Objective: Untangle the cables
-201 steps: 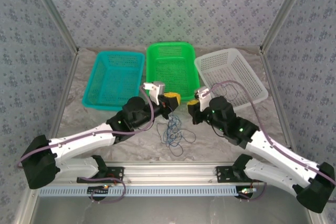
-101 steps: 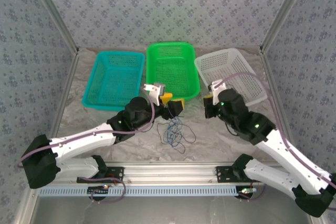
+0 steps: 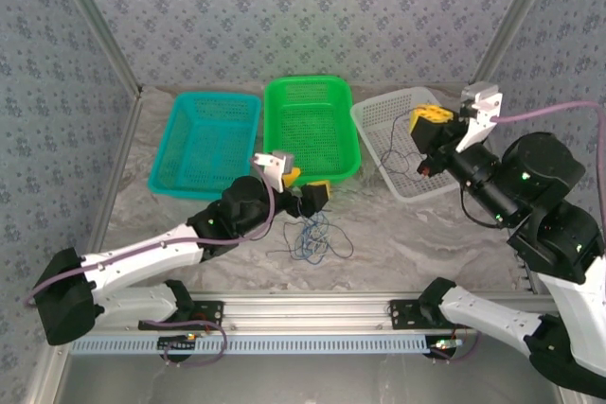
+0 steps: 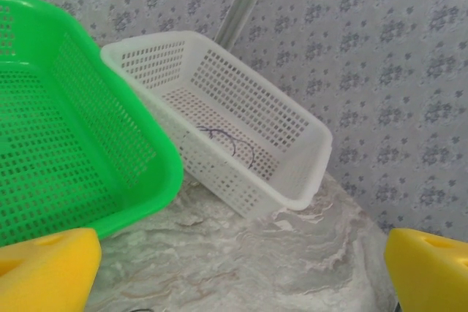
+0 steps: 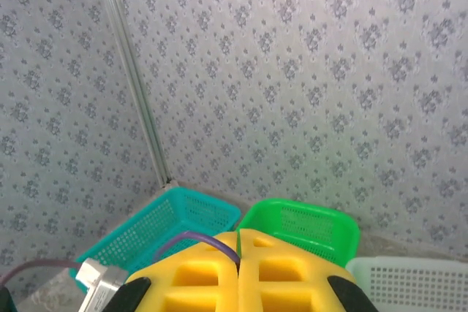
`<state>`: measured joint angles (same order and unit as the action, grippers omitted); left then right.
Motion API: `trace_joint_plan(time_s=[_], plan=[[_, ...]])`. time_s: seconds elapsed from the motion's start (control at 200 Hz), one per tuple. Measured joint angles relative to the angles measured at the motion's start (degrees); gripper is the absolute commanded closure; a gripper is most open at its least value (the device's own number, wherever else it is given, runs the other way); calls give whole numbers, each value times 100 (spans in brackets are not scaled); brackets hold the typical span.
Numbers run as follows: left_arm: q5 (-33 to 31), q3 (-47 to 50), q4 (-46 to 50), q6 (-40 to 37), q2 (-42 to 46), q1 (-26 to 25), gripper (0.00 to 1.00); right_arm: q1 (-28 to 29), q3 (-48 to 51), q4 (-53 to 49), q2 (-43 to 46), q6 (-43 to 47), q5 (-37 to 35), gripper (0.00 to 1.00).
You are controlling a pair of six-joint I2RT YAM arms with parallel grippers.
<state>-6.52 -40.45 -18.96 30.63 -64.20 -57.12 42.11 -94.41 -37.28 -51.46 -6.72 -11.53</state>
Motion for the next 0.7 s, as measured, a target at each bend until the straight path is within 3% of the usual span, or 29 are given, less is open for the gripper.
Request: trace_joint_plan(time_s=[0.36,0.55,0.7], plan=[[-358,315,271,-79,247,0,1,-448,-1604,-339,-990,890,-1272,100],[-522,748,87,-57,629,0,1,-728,-1027,-457,-874,881,-1331,100],[-730,774,164,-63,1005,0,0,-1641,-723,-636,-944,745,-1314,100]])
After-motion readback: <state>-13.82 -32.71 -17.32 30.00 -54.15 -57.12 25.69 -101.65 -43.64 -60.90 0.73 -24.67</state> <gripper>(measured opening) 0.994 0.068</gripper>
